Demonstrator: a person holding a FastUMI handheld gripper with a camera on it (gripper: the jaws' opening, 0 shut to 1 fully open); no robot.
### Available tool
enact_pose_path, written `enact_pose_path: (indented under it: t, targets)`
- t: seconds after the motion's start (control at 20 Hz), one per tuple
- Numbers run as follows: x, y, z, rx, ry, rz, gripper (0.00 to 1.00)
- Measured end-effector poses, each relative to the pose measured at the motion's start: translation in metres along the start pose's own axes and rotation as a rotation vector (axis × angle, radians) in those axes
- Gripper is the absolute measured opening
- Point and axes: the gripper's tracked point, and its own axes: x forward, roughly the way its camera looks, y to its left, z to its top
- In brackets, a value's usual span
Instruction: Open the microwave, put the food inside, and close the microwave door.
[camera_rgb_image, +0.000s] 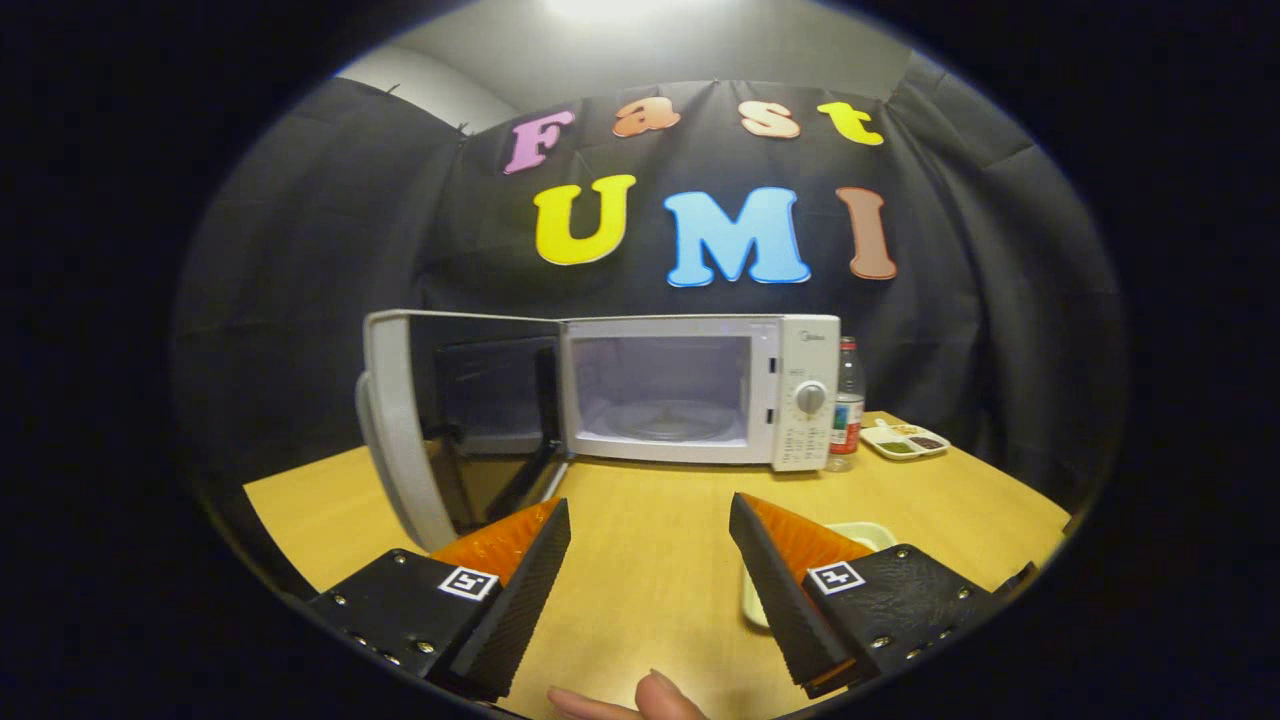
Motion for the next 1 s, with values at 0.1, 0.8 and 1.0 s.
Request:
enact_pose_path:
  t: [0.1, 0.8, 1.0]
  targets:
    - [0.01, -0.031, -0.013, -0.023, 0.039, -0.056, 0.97]
    - [0.056, -0.121, -0.096, -0.015, 0.383, -0.124, 0.97]
    - [0.055, -0.128, -0.094, 0.015, 0.394, -0.167, 0.88]
